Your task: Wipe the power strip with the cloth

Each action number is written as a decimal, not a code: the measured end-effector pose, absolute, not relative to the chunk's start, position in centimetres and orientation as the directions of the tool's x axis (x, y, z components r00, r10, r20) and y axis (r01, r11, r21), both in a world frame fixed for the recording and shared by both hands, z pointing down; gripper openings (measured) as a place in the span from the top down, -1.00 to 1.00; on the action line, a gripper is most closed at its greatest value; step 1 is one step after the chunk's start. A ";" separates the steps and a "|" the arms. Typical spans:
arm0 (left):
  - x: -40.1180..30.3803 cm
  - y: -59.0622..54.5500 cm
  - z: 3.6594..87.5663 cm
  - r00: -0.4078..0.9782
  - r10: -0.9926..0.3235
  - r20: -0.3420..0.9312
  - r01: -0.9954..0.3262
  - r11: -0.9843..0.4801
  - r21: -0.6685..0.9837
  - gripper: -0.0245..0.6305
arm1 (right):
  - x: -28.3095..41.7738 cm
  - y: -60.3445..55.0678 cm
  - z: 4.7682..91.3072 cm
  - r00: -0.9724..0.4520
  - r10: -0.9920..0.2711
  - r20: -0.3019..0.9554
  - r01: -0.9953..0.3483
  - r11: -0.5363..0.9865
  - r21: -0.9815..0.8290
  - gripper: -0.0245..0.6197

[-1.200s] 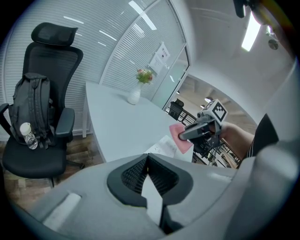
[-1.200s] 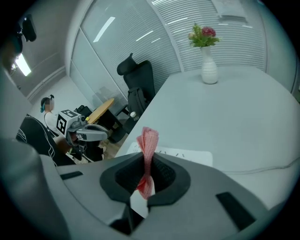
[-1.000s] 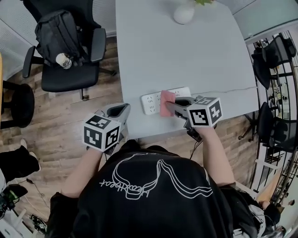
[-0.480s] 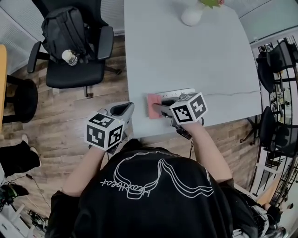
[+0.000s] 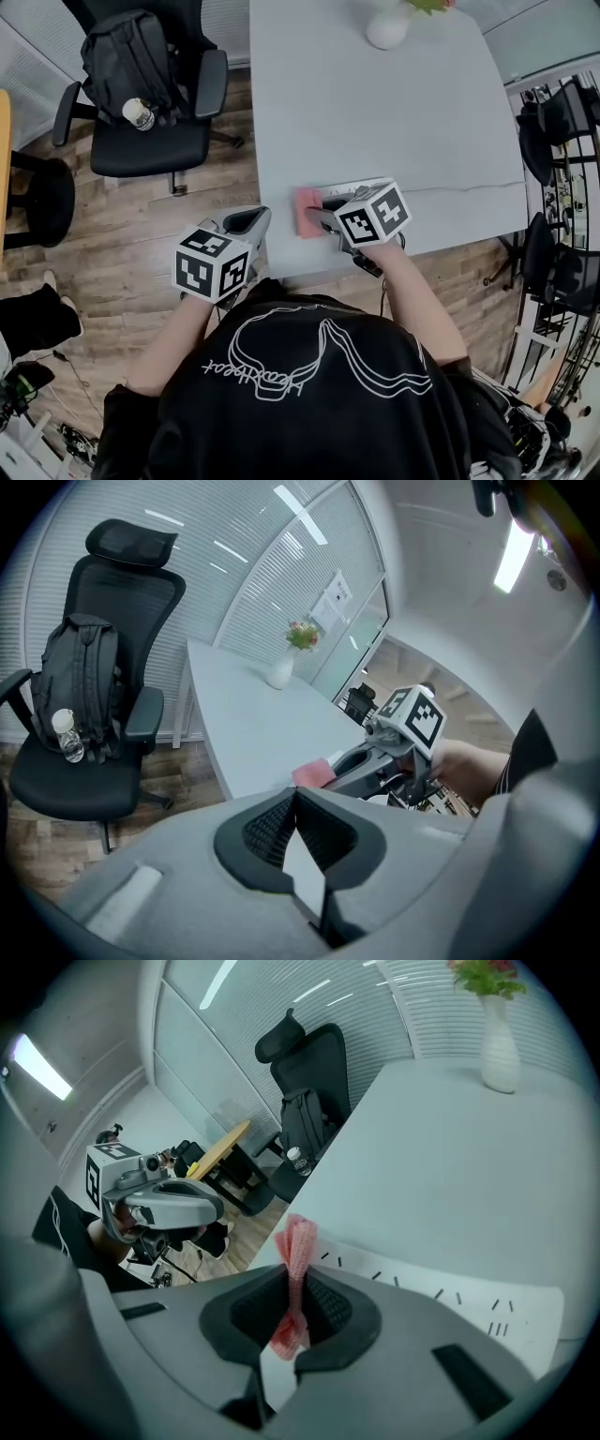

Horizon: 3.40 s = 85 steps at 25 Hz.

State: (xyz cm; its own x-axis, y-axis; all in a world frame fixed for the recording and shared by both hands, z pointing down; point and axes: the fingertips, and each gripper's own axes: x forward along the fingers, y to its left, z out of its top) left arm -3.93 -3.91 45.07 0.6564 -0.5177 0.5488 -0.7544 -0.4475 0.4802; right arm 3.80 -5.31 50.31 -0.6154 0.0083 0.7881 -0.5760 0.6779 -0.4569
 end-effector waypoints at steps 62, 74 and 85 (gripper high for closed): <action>-0.5 -5.4 45.4 0.693 -0.457 0.557 -0.718 -0.511 0.473 0.89 | 24.2 -10.8 50.5 -0.399 -0.233 0.887 -0.849 0.459 -0.261 0.80; -1.1 -5.2 45.7 0.690 -0.451 0.566 -0.719 -0.512 0.469 0.89 | 24.7 -10.9 49.3 -0.428 -0.253 0.868 -0.854 0.426 -0.297 0.80; -2.7 -4.7 45.5 0.666 -0.494 0.559 -0.745 -0.474 0.469 0.89 | 15.9 -9.5 43.2 -0.675 -0.236 0.699 -0.692 0.532 -0.488 0.80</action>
